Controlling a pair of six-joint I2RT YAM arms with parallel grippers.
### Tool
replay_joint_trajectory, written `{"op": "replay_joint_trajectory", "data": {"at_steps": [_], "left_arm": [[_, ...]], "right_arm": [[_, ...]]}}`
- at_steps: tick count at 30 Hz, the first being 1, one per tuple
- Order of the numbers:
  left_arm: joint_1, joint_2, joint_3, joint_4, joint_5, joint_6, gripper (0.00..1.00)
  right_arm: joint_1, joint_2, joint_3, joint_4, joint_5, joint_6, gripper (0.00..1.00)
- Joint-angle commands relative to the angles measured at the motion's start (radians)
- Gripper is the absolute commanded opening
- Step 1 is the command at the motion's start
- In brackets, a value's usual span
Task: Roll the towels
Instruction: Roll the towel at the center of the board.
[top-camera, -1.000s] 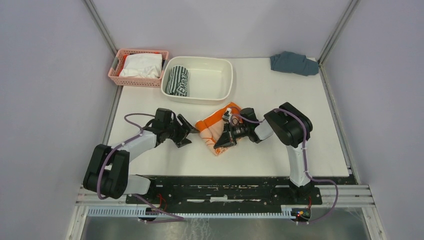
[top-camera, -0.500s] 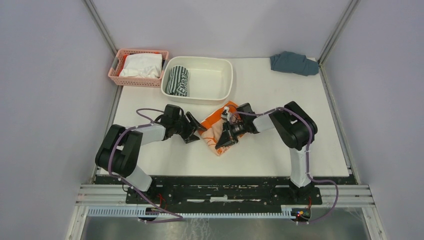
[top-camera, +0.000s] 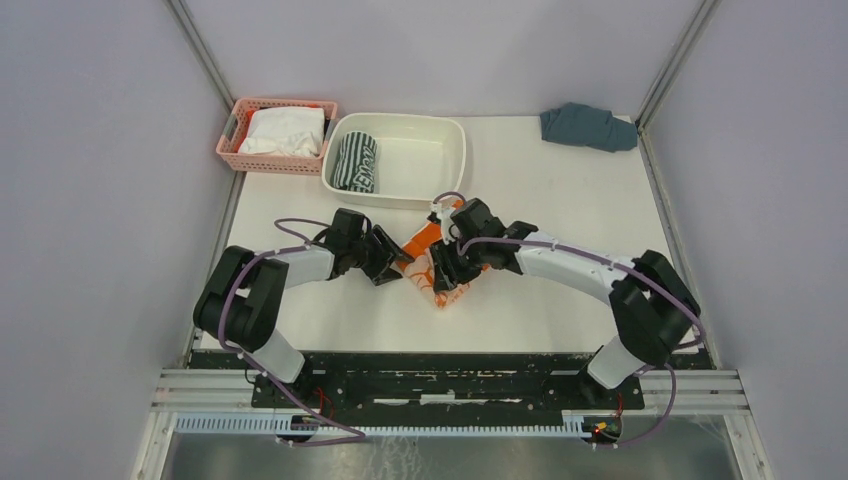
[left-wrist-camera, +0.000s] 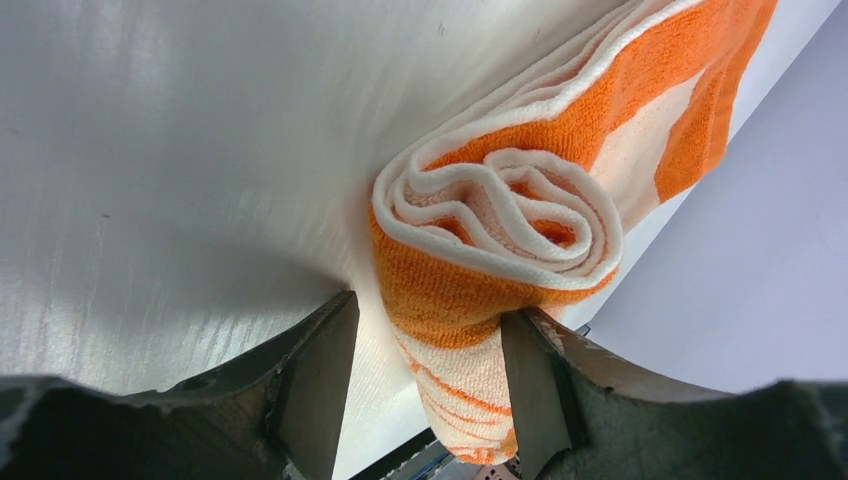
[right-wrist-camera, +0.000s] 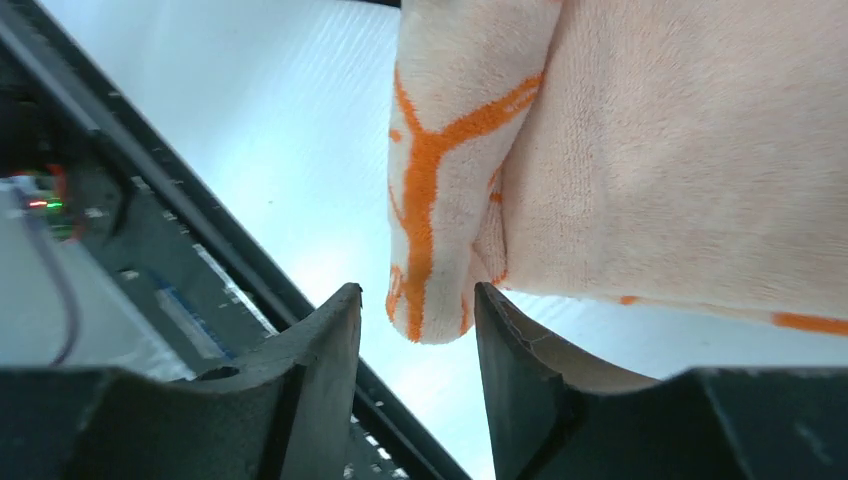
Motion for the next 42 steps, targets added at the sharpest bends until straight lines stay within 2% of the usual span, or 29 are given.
{"op": "replay_joint_trajectory", "data": {"at_steps": [1,6,9,18,23,27,31,35,37,42], "left_arm": [[-0.01,0.053,-0.004,-0.136,-0.142,-0.004,0.62],[-0.012,0.048,0.006,-0.153,-0.147,0.001,0.62],[-0.011,0.046,0.006,-0.159,-0.149,0.002,0.62],[-0.012,0.039,0.008,-0.179,-0.155,0.006,0.62],[-0.012,0.036,0.008,-0.183,-0.155,0.009,0.63],[-0.013,0.04,0.014,-0.184,-0.152,0.015,0.63],[-0.012,0.046,0.019,-0.188,-0.149,0.019,0.64],[-0.012,0.021,0.017,-0.204,-0.14,0.021,0.67],[-0.012,-0.016,0.016,-0.226,-0.148,0.027,0.69],[-0.008,-0.17,-0.005,-0.271,-0.18,0.045,0.75]], "right_arm": [[0.153,-0.11,0.054,-0.089,0.46,-0.125,0.53],[0.32,-0.095,0.081,-0.066,0.685,-0.187,0.53],[0.372,-0.037,0.12,-0.066,0.746,-0.205,0.53],[0.393,0.154,0.195,-0.123,0.873,-0.2,0.56],[0.386,0.225,0.191,-0.14,0.875,-0.199,0.61],[0.368,0.282,0.173,-0.136,0.831,-0.199,0.6],[0.341,0.316,0.14,-0.12,0.773,-0.206,0.55],[0.313,0.335,0.123,-0.124,0.677,-0.214,0.34],[0.307,0.32,0.119,-0.124,0.572,-0.227,0.26],[0.247,0.261,0.098,-0.086,0.166,-0.214,0.14]]}}
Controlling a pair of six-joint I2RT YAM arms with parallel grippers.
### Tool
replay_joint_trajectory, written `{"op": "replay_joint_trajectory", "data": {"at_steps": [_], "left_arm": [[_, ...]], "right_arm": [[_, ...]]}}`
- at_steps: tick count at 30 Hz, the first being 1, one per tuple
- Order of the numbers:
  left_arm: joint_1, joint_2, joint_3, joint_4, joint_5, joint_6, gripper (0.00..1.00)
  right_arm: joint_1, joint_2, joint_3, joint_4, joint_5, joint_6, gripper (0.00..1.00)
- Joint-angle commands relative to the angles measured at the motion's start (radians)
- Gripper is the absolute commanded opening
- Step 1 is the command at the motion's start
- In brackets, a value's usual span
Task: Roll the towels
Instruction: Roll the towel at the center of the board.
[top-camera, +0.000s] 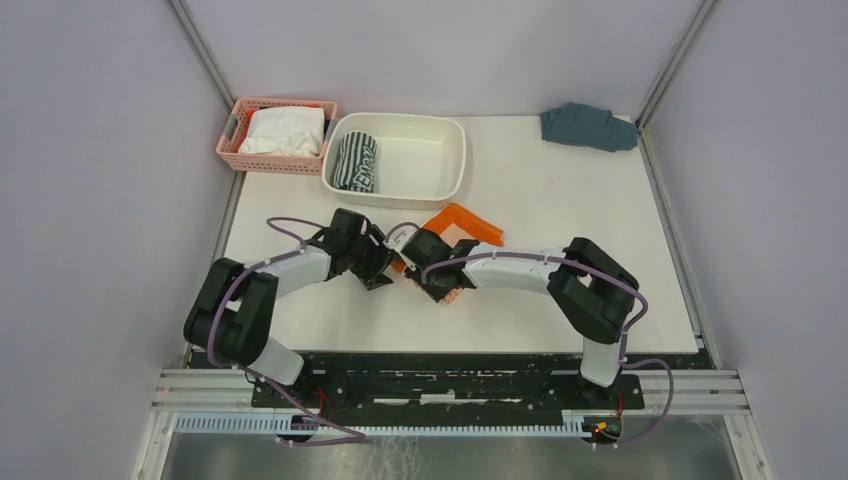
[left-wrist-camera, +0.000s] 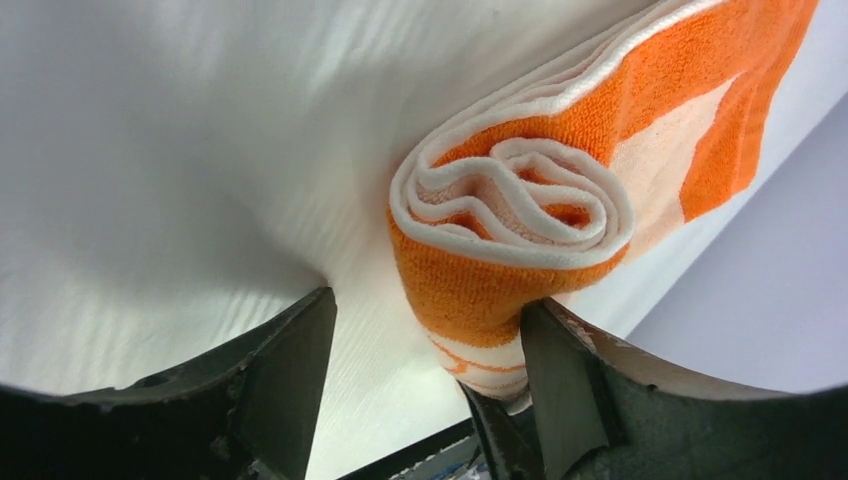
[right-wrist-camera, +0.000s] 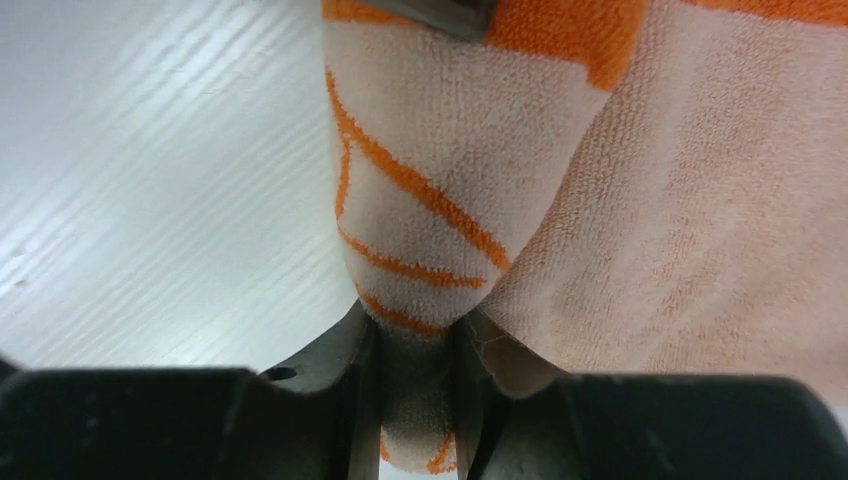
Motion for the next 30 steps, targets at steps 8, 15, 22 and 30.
{"op": "replay_joint_trajectory", "data": {"at_steps": [8,15,22,30], "left_arm": [[0.021,-0.395,-0.095,-0.21,-0.133,0.052,0.81],[0.022,-0.513,-0.163,-0.215,-0.083,0.037,0.82],[0.022,-0.479,-0.189,-0.122,-0.037,0.02,0.82],[-0.01,-0.284,-0.14,0.011,-0.004,0.005,0.77]], "right_arm": [[-0.2,0.043,-0.1,0.116,-0.982,0.122,0.09],[-0.32,0.172,-0.116,0.264,-1.267,0.24,0.1],[-0.4,0.292,-0.086,0.257,-1.377,0.26,0.09],[-0.427,0.371,-0.05,0.198,-1.373,0.245,0.11]]}}
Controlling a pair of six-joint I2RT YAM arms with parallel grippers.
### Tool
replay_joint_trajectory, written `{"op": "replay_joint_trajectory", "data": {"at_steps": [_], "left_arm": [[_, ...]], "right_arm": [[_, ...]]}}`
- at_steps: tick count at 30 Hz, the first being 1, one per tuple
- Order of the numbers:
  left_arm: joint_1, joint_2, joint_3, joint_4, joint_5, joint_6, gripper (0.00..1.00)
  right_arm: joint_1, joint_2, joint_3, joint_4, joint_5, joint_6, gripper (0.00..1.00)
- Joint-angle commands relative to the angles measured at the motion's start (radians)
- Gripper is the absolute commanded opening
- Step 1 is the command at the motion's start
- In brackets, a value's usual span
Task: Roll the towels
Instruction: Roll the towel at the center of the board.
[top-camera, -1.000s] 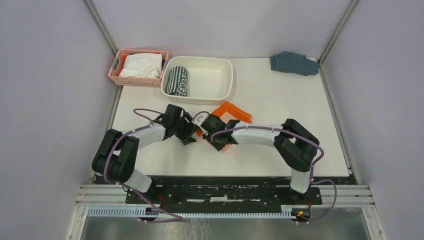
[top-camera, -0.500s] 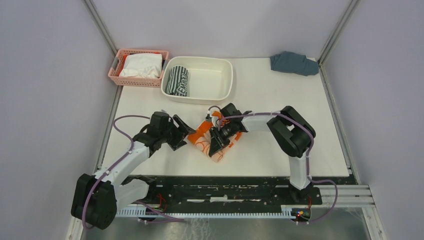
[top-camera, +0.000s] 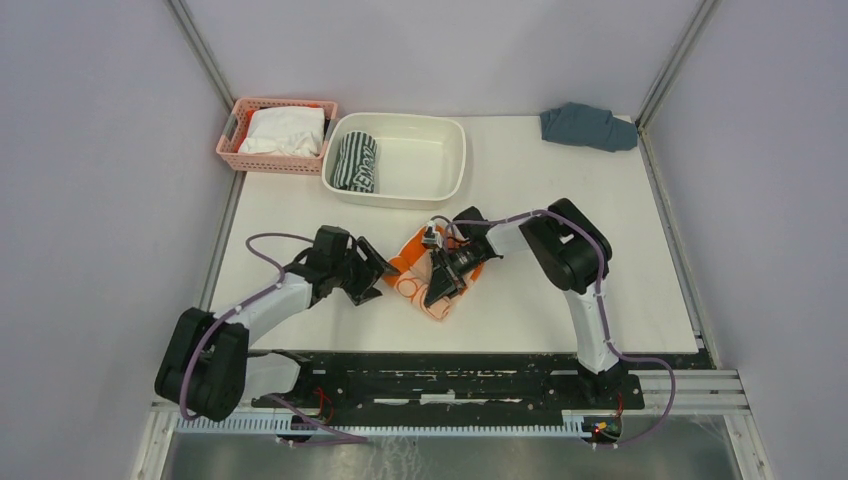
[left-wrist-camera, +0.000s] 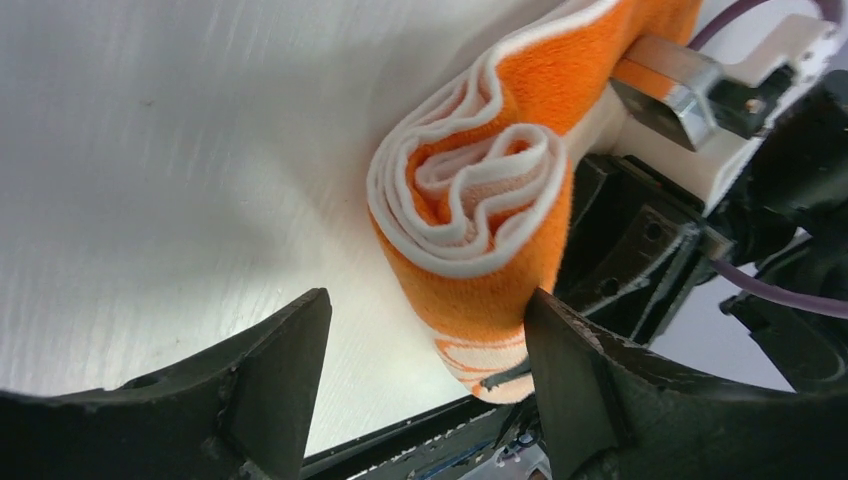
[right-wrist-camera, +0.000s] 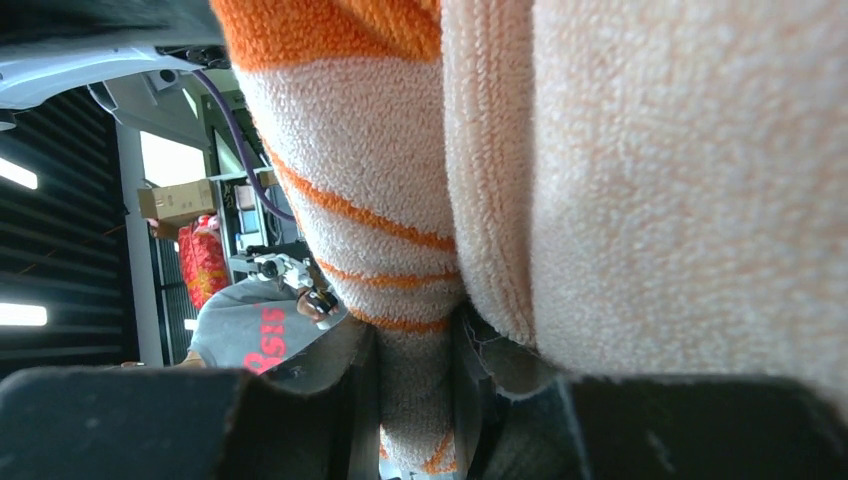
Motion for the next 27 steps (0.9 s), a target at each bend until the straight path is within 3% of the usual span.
{"op": "replay_joint_trajectory", "data": {"at_steps": [1,8,13,22,27], "left_arm": [[-0.032,0.101,0.051,0.11,0.029,-0.014,0.75],[-0.055,0.244,0.109,0.071,-0.069,-0.001,0.64],[-0.054,0.318,0.138,0.003,-0.127,0.015,0.6],[-0.055,0.39,0.173,-0.08,-0.174,0.052,0.59],[-0.055,0.395,0.188,-0.095,-0.172,0.053,0.59]], "right_arm": [[-0.009,0.066,0.0,-0.055,0.1,-0.013,0.11],[-0.008,-0.001,-0.002,-0.127,0.237,-0.053,0.14],[0.014,-0.13,-0.022,-0.182,0.422,-0.083,0.26],[0.154,-0.49,-0.051,-0.267,0.935,-0.148,0.53],[0.323,-0.601,-0.018,-0.321,1.323,-0.228,0.58]]}}
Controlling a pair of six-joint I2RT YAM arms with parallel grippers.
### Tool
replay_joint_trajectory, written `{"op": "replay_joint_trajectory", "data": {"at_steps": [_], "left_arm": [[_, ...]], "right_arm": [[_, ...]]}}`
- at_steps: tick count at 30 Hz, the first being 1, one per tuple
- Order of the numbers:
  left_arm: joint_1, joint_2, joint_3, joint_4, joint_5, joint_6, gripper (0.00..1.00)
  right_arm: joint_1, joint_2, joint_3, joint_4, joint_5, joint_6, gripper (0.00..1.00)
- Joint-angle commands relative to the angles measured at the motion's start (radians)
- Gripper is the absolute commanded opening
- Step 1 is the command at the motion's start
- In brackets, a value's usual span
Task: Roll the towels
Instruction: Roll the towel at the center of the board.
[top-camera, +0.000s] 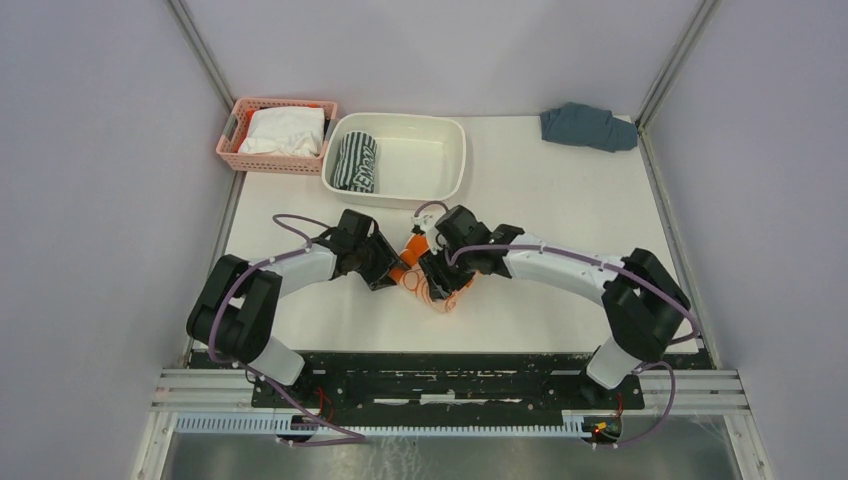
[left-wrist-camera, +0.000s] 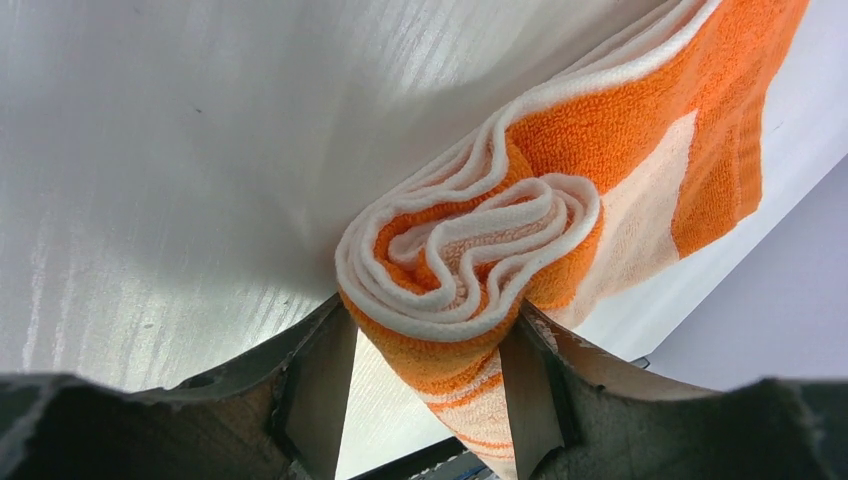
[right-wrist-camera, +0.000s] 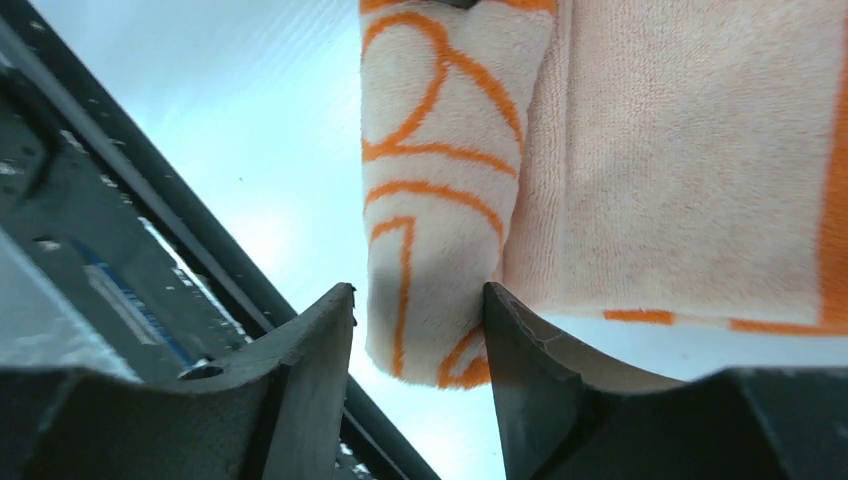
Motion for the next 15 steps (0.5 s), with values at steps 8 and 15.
{"op": "replay_joint_trajectory", "data": {"at_steps": [8,15], "left_arm": [[0.003,0.045,0.0,-0.123,-0.134,0.055,0.59],[0.002,0.037,-0.001,-0.131,-0.134,0.051,0.6]], "right_arm": [[0.306,-0.083,0.042,-0.011,0.643,-0.143,0.59],[0.36,0.051,0.067,-0.001,0.67,-0.168,0.61]]}}
